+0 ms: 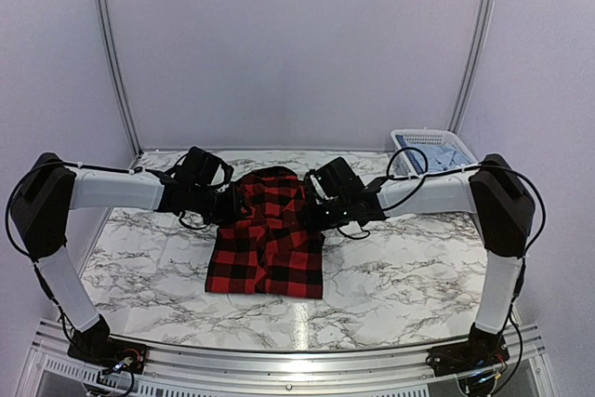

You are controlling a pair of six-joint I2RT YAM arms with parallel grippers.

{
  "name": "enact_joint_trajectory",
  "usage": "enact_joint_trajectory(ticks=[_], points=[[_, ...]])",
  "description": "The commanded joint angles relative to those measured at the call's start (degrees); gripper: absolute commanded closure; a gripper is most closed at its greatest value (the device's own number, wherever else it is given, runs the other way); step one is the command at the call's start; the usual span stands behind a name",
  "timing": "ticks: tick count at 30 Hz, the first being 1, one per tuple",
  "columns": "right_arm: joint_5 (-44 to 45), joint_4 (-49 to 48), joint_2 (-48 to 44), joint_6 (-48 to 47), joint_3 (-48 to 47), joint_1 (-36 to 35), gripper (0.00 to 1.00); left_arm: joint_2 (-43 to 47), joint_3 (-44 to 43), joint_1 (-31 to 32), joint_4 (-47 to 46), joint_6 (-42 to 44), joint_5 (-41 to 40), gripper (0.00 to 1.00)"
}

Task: Fold and stack the long sleeve shirts
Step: Smooth out the 2/3-rectangle-folded shirt at the center of the board.

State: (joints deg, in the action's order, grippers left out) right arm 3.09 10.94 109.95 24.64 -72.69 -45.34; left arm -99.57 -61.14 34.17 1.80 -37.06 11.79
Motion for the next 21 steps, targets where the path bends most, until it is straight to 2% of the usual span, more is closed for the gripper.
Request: enact_joint_trajectory(ticks=[1,5,10,13,15,21], points=[[0.8,0.2,2.0,-1.7,-3.4,0.2,0.56,-1.0,-1.3,-0.1,2.3,0.9,0.3,0.71],[2.3,2.6,3.4,-2.0,-4.9,0.2,0.6,-1.0,-1.1,0.0,2.6,0.9,0.4,0.71],[5.6,4.6,3.4,-1.9,-5.5,0.2,0.58,-0.7,-1.0,0.0,2.9,1.1,0.2,0.71],[5.0,4.6,3.6,-2.5,-5.6,0.1,0.62,-0.8,-0.9,0.0,3.0,1.1,0.5,0.71],[4.8,4.6,3.7,-2.8,-5.8,-0.1,0.69,-0.9,-0.8,0.0,3.0,1.0,0.6,0.71],[5.5,4.6,2.5,-1.9,-6.2,-0.2,1.0,-0.8,-0.3,0.0,2.9,1.0,0.6,0.71]])
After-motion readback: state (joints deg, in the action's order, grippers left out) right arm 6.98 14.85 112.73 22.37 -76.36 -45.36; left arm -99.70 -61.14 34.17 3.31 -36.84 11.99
